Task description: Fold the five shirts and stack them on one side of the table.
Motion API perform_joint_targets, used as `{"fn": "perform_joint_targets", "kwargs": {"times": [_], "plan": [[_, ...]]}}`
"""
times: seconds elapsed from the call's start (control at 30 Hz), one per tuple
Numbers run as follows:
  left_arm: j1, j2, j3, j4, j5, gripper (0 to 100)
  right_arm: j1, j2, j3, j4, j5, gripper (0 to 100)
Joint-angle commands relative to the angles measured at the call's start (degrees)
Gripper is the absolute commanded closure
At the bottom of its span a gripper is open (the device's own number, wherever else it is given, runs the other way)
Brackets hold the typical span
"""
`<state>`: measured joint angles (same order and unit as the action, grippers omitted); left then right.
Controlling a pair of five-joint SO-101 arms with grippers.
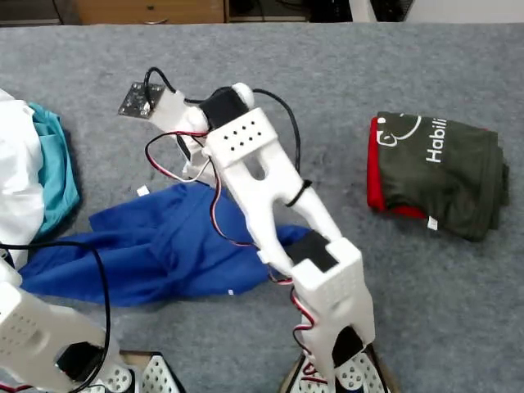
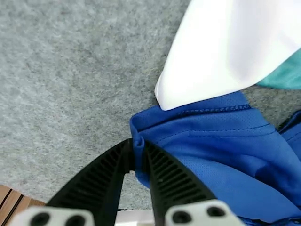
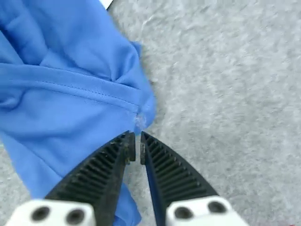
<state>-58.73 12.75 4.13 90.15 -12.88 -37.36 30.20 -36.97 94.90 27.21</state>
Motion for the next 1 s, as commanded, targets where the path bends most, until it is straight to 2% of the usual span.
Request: {"fn": "perform_joint_targets", "kwargs": {"times": [0.0,0.33,0.7,0.77,0.97], "plan": [[-0.7,-0.92,0.0,0.0,-0.53,98,1.27,2.42,-2.95,0.44,-0.35,96.5],[-0.7,-0.92,0.0,0.0,-0.44,98,-0.31,5.41,-2.68,5.98,-1.93,96.5],[-0.7,-0.92,0.0,-0.18,-0.44,98,-4.79,5.85,-0.92,4.04,-2.55,96.4],[-0.7,-0.92,0.0,-0.18,-0.44,98,-4.44,6.9,-1.01,2.37,-5.36,96.3],[-0.7,-0.92,0.0,-0.26,-0.44,98,-3.38,9.45,-1.01,1.85,-6.07,91.3]]}}
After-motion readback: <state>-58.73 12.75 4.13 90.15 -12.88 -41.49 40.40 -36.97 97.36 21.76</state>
